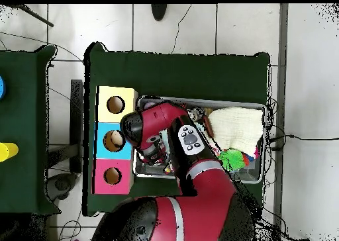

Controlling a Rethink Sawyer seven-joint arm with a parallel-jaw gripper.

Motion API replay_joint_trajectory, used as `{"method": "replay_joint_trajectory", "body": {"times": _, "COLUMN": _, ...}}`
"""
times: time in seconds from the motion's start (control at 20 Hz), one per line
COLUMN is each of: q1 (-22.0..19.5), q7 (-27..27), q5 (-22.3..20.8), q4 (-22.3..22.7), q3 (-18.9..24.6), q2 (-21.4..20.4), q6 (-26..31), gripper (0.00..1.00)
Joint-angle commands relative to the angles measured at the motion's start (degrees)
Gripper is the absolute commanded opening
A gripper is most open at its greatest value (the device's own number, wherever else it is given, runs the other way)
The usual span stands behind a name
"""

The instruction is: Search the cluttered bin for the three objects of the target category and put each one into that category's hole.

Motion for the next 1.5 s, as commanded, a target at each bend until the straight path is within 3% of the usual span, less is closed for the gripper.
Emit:
{"method": "replay_joint_trajectory", "body": {"times": 0.05, "q1": -0.9, "q7": -12.7, "q5": -12.9, "q4": -13.3, "q3": 3.7, "q2": 6.0, "q6": -19.5, "gripper": 1.00}}
{"method": "replay_joint_trajectory", "body": {"times": 0.35, "q1": -1.7, "q7": -7.6, "q5": -15.9, "q4": -6.6, "q3": 4.4, "q2": 0.5, "q6": -26.9, "gripper": 1.00}}
{"method": "replay_joint_trajectory", "body": {"times": 0.4, "q1": -2.0, "q7": -7.0, "q5": -15.8, "q4": -6.4, "q3": 4.9, "q2": 0.2, "q6": -28.1, "gripper": 1.00}}
{"method": "replay_joint_trajectory", "body": {"times": 0.65, "q1": -4.3, "q7": -2.7, "q5": -15.1, "q4": 2.6, "q3": 7.2, "q2": -5.5, "q6": -39.4, "gripper": 1.00}}
{"method": "replay_joint_trajectory", "body": {"times": 0.95, "q1": -5.6, "q7": -1.5, "q5": -14.1, "q4": 8.6, "q3": 8.4, "q2": -9.9, "q6": -46.1, "gripper": 1.00}}
{"method": "replay_joint_trajectory", "body": {"times": 1.15, "q1": -4.6, "q7": -1.8, "q5": -14.9, "q4": 9.3, "q3": 6.4, "q2": -11.3, "q6": -46.3, "gripper": 1.00}}
{"method": "replay_joint_trajectory", "body": {"times": 1.5, "q1": -3.3, "q7": -5.7, "q5": -15.4, "q4": 8.3, "q3": 2.9, "q2": -11.2, "q6": -41.1, "gripper": 1.00}}
